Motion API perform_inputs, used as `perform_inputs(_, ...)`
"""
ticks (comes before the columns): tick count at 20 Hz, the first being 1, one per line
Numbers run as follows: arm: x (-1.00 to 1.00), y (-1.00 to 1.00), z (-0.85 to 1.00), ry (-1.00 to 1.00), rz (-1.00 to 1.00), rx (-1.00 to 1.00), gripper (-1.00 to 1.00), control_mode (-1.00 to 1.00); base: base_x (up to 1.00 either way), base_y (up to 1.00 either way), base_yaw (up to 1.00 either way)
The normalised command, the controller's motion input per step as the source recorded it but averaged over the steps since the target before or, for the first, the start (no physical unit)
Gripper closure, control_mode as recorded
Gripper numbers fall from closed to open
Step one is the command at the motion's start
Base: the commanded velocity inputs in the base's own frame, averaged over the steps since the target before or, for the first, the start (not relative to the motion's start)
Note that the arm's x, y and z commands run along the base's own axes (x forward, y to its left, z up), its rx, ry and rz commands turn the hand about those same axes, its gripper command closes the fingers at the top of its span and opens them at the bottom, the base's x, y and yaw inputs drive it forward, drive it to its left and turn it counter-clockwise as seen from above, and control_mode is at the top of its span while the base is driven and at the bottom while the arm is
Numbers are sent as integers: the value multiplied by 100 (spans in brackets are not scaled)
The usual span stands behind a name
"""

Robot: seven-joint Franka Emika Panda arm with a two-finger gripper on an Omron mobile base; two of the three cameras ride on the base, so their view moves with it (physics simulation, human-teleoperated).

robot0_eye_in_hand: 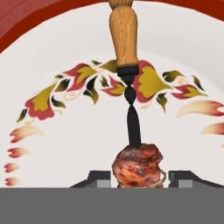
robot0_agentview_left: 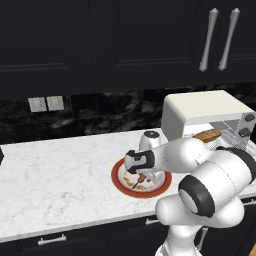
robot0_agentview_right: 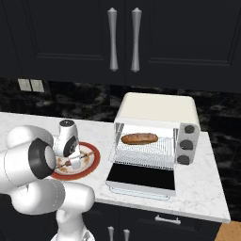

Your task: Pick up the kebab skewer and baguette bread, and place them inside the toaster oven. Close the toaster oven door and start by setting the timer.

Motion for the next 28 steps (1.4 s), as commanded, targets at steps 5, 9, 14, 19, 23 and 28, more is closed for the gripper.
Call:
perform_inputs(5,0,0,9,-4,0,0,100,-100,0,0,0)
perform_inputs(9,-14,0,45,-8,0,0,100,-100,0,0,0)
perform_inputs(14,-23,0,71,-11,0,0,100,-100,0,0,0)
perform_inputs(19,-20,0,98,-13,-4,0,100,-100,0,0,0)
perform_inputs(23,-23,0,100,-11,-8,0,100,-100,0,0,0)
perform_inputs(28,-57,-16,99,-7,-12,0,100,-100,0,0,0)
